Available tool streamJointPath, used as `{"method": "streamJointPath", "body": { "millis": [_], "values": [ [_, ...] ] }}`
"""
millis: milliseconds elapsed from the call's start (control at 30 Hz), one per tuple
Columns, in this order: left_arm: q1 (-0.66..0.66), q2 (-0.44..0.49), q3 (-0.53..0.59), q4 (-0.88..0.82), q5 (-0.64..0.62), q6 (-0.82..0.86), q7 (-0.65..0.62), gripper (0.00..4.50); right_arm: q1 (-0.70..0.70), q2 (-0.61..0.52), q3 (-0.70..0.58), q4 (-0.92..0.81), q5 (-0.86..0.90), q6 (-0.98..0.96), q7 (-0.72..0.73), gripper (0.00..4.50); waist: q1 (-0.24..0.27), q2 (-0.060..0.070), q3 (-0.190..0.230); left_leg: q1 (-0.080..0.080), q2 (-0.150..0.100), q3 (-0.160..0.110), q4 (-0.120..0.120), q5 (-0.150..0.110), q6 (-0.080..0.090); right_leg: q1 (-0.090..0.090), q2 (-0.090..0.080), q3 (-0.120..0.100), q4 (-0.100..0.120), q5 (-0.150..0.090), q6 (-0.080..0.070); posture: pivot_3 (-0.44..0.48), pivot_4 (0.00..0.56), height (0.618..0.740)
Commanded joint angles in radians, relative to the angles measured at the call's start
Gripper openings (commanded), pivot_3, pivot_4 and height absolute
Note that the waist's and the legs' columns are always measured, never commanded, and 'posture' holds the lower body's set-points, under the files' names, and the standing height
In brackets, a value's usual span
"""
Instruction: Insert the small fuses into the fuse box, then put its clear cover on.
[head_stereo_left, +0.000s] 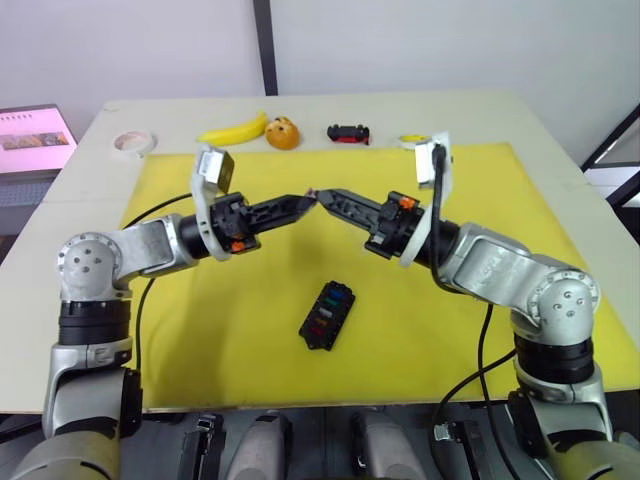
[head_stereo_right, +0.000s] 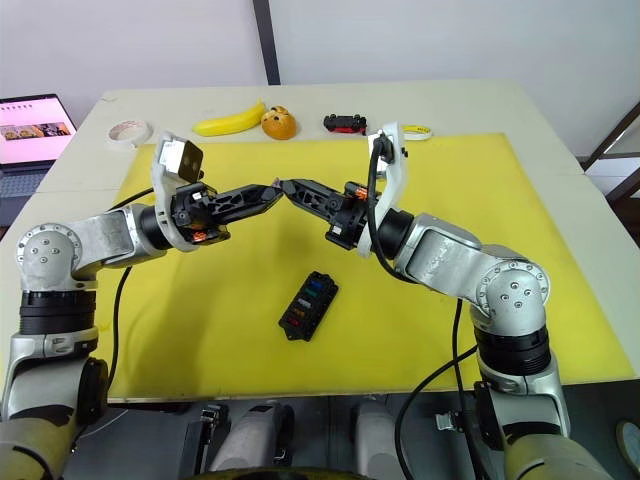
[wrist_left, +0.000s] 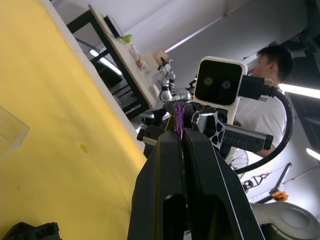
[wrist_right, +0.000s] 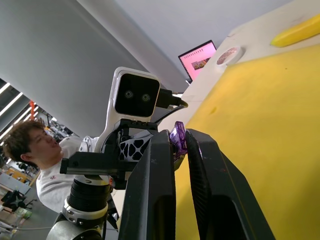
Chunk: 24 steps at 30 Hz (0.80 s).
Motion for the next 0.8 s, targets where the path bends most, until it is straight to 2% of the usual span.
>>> {"method": "streamJointPath", "body": {
  "millis": [33, 633, 700, 800],
  "values": [
    [-0.021, 0.004, 0.005, -0.042, -0.036, -0.012, -0.012, 0.0, -0.007, -0.01, 0.006, -0.021, 0.02, -0.003, 0.006, 0.52, 0.0, 0.0, 0.0, 0.0, 0.0, 0.0, 0.0, 0.0, 0.0, 0.0, 0.0, 0.0, 0.0, 0.0, 0.0, 0.0, 0.15, 0.74],
    [-0.016, 0.004, 0.002, -0.047, -0.024, -0.01, -0.025, 0.0, -0.012, -0.038, 0.005, -0.019, 0.066, -0.005, 0.013, 0.52, 0.0, 0.0, 0.0, 0.0, 0.0, 0.0, 0.0, 0.0, 0.0, 0.0, 0.0, 0.0, 0.0, 0.0, 0.0, 0.0, 0.15, 0.74],
    [-0.017, 0.003, 0.001, -0.047, -0.024, -0.009, -0.026, 0.0, -0.011, -0.04, 0.007, -0.019, 0.072, -0.004, 0.012, 0.0, 0.0, 0.0, 0.0, 0.0, 0.0, 0.0, 0.0, 0.0, 0.0, 0.0, 0.0, 0.0, 0.0, 0.0, 0.0, 0.0, 0.15, 0.74],
    [-0.02, 0.001, -0.002, -0.044, -0.019, -0.009, -0.029, 0.0, -0.013, -0.04, 0.009, -0.018, 0.091, -0.006, 0.011, 0.0, 0.0, 0.0, 0.0, 0.0, 0.0, 0.0, 0.0, 0.0, 0.0, 0.0, 0.0, 0.0, 0.0, 0.0, 0.0, 0.0, 0.15, 0.74]
  ]
}}
